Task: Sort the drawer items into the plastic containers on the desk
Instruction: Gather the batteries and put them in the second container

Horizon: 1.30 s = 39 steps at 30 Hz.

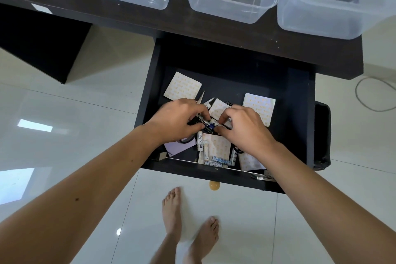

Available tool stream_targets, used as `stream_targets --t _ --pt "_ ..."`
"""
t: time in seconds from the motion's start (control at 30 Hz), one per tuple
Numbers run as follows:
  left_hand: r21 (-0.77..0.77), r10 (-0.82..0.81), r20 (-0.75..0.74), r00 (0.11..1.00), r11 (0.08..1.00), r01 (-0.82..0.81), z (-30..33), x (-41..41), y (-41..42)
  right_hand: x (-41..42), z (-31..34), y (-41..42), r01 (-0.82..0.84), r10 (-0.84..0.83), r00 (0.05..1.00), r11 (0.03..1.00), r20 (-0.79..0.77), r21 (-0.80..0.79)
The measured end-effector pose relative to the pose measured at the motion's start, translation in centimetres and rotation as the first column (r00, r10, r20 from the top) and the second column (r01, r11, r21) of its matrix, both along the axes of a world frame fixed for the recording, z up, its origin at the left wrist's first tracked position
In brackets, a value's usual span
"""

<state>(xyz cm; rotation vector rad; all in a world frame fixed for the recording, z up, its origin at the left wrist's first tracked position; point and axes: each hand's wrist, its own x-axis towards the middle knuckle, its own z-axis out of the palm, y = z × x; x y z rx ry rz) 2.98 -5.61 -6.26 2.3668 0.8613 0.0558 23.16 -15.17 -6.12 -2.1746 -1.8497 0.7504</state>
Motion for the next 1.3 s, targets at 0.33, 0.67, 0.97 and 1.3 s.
stream_targets --t 0.33,0.67,0.97,1.3 --pt "0.103 -0.012 -0.165 0.986 0.994 0.030 -0.1 1.6 0.1 1.2 0.7 -0.5 -0.015 0.015 0.999 1.000 0.051 0.006" --pt "-0.003 -0.010 -0.106 0.994 1.000 0.010 -0.2 1.0 0.1 0.9 -0.3 -0.5 -0.119 0.119 0.992 0.993 0.048 0.005" --pt "-0.307 0.277 0.141 0.950 0.925 -0.224 1.1 -0.1 -0.1 2.0 1.0 -1.3 -0.059 0.051 0.983 0.997 -0.179 -0.041" --pt "-0.291 0.248 0.193 0.949 0.939 -0.186 0.8 0.1 -0.2 3.6 1.6 -2.5 0.089 -0.152 0.852 0.985 -0.501 -0.148"
